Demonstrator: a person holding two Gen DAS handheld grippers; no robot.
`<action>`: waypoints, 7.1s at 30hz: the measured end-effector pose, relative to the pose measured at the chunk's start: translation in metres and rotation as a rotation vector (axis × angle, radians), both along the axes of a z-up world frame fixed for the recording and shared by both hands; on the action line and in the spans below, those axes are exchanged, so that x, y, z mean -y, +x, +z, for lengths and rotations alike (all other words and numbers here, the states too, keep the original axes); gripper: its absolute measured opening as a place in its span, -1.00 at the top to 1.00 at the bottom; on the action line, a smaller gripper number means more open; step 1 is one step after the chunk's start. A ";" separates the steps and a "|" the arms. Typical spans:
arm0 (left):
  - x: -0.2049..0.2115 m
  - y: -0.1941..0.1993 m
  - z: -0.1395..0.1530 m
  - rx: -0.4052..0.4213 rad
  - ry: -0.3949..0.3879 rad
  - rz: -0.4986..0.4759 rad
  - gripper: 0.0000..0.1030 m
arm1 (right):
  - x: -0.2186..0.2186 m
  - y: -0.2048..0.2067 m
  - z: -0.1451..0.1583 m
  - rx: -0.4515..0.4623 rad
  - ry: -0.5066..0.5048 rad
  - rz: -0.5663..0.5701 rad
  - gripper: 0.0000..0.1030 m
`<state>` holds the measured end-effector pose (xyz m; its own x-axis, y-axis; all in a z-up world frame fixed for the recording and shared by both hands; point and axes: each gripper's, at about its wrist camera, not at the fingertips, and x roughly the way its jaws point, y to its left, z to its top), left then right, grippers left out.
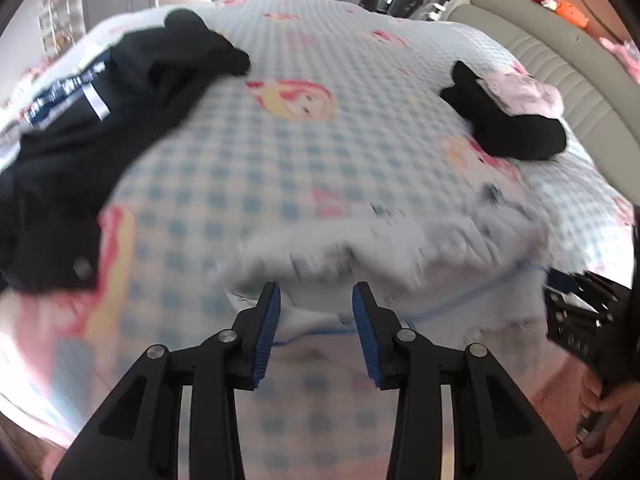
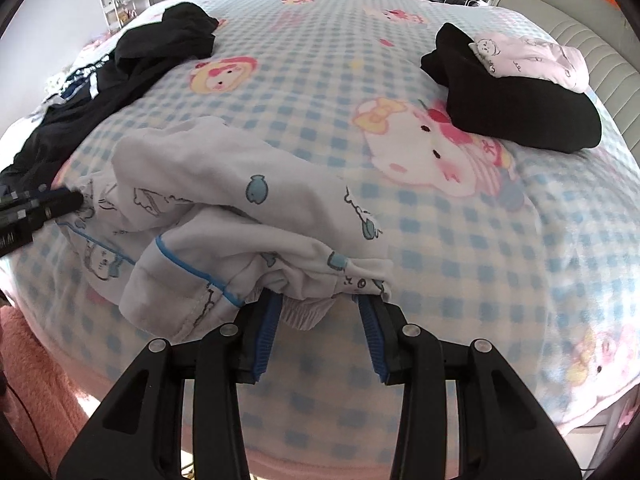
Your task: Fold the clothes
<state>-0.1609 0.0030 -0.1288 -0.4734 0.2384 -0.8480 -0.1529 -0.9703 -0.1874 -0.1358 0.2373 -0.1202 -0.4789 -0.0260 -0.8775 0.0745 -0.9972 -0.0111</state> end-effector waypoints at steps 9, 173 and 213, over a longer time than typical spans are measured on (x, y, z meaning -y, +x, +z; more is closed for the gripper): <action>-0.024 0.003 -0.015 0.026 0.005 -0.082 0.05 | 0.000 0.005 0.008 0.002 -0.139 0.071 0.20; 0.002 0.040 0.124 -0.291 -0.073 0.169 0.79 | -0.009 0.042 0.162 -0.394 -0.094 -0.021 0.69; -0.183 0.048 -0.001 -0.010 -0.034 -0.349 0.83 | -0.091 0.088 -0.017 0.123 -0.352 -0.270 0.49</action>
